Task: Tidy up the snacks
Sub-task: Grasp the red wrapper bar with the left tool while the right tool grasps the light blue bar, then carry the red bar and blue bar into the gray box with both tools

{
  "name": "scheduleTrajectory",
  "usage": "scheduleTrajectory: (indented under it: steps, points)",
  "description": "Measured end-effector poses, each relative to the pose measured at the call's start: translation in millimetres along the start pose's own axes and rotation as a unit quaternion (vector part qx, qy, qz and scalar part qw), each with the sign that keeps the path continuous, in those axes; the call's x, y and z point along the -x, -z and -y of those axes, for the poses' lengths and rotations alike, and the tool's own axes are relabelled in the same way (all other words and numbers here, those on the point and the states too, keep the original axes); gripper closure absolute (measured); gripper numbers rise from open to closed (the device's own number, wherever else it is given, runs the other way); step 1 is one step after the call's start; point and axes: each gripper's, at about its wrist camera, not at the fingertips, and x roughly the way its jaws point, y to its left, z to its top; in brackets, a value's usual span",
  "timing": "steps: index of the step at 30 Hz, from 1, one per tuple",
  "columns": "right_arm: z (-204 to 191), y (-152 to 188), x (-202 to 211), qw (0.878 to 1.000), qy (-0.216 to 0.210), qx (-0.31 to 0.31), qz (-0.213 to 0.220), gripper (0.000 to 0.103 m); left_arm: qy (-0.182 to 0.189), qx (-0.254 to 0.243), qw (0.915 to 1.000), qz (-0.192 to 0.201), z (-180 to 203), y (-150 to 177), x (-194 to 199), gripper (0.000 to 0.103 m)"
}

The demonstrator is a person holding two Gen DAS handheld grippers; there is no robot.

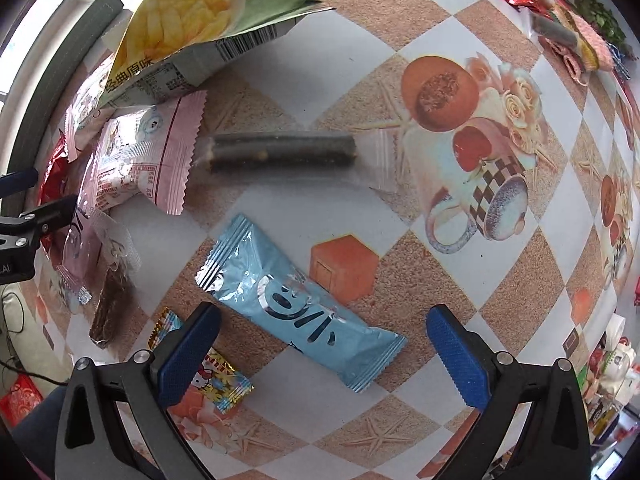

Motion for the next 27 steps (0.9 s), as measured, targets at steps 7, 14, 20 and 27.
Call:
scheduleTrajectory:
  steps: [7, 14, 20, 27]
  points:
    - [-25, 6, 10, 0.999, 0.005, 0.032, -0.004, 0.027, -0.002, -0.022, 0.9995, -0.022, 15, -9, 5, 0.008]
    - [-5, 26, 23, 0.998, -0.018, -0.054, -0.016, 0.079, -0.019, -0.075, 0.997, -0.006, 47, -7, 16, 0.076]
    - [31, 72, 19, 0.97, -0.118, -0.209, -0.03, 0.079, -0.005, -0.077, 0.9968, -0.019, 44, 5, 18, 0.078]
    - [34, 115, 20, 0.943, -0.154, -0.292, -0.033, 0.079, 0.014, -0.088, 0.996, -0.008, 37, 27, 38, 0.078]
